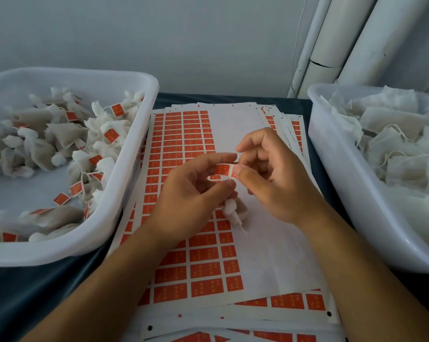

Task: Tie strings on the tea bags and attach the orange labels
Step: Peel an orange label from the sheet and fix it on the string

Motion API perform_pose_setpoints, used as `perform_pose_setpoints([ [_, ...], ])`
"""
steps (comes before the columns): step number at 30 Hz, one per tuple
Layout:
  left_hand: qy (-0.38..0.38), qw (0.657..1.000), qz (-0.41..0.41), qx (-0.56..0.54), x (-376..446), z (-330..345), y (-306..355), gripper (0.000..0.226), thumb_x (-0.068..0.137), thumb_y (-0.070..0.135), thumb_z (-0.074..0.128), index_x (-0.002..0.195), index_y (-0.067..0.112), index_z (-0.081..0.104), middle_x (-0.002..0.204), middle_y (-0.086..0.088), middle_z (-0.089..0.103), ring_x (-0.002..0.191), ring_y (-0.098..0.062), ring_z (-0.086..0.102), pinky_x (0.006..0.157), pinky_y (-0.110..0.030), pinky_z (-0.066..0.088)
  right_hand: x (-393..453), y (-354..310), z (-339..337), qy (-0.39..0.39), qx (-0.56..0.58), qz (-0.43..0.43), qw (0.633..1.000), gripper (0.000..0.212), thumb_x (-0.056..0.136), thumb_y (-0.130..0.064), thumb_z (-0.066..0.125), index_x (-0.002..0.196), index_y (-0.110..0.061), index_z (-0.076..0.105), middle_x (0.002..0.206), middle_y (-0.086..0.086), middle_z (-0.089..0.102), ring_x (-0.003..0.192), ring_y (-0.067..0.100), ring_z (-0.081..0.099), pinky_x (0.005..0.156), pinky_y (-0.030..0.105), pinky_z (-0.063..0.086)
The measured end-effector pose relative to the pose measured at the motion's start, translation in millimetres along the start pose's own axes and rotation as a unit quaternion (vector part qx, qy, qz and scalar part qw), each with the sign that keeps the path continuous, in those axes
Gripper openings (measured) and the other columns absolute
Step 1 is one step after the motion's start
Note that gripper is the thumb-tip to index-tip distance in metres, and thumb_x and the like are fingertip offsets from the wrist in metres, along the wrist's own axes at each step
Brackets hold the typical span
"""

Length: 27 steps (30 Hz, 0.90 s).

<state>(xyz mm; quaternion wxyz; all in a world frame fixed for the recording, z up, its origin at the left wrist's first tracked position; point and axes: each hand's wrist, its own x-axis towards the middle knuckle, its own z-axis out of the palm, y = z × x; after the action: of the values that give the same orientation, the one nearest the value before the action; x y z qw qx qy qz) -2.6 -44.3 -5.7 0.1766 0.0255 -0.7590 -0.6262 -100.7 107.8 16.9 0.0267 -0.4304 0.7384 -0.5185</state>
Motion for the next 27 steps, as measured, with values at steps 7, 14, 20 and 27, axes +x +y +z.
perform_pose_setpoints([
  [7, 0.006, 1.0, -0.006, -0.013, 0.3, 2.5, 1.9, 0.027, 0.099, 0.014, 0.063, 0.124, 0.025, 0.069, 0.097, 0.01, 0.078, 0.082, -0.015, 0.077, 0.068, -0.021, 0.06, -0.2, -1.5, -0.7, 0.013, -0.032, -0.007, 0.999, 0.022, 0.093, -0.021, 0.068, 0.108, -0.025, 0.053, 0.079, -0.017, 0.064, 0.078, 0.01, 0.068, 0.065, 0.017, 0.053],
  [14, 0.045, 0.999, 0.018, 0.006, 0.0, 6.0, 0.9, 0.03, 0.099, 0.014, 0.063, 0.128, 0.022, 0.065, 0.093, 0.012, 0.078, 0.078, -0.011, 0.077, 0.066, -0.017, 0.059, -0.4, -3.6, 2.7, 0.033, -0.083, 0.013, 0.996, 0.024, 0.094, -0.026, 0.073, 0.105, -0.031, 0.052, 0.082, -0.02, 0.065, 0.077, -0.001, 0.066, 0.063, 0.007, 0.048],
  [20, 0.071, 0.997, 0.036, 0.022, -0.8, 5.7, 2.1, 0.033, 0.099, 0.014, 0.063, 0.13, 0.023, 0.061, 0.089, 0.01, 0.076, 0.077, -0.012, 0.076, 0.065, -0.017, 0.058, -0.8, -1.6, 1.8, 0.044, -0.111, 0.062, 0.991, 0.033, 0.093, -0.047, 0.068, 0.121, -0.037, 0.055, 0.086, -0.024, 0.063, 0.087, -0.008, 0.062, 0.065, 0.001, 0.047],
  [27, 0.061, 0.997, 0.041, 0.026, -0.8, 7.1, 2.7, 0.034, 0.099, 0.014, 0.063, 0.132, 0.023, 0.059, 0.086, 0.012, 0.075, 0.076, -0.013, 0.076, 0.063, -0.017, 0.058, 2.0, -1.4, 2.5, 0.014, 0.027, 0.113, 0.993, 0.01, 0.096, -0.04, 0.067, 0.102, -0.034, 0.071, 0.088, -0.017, 0.07, 0.079, 0.007, 0.069, 0.061, 0.018, 0.056],
])
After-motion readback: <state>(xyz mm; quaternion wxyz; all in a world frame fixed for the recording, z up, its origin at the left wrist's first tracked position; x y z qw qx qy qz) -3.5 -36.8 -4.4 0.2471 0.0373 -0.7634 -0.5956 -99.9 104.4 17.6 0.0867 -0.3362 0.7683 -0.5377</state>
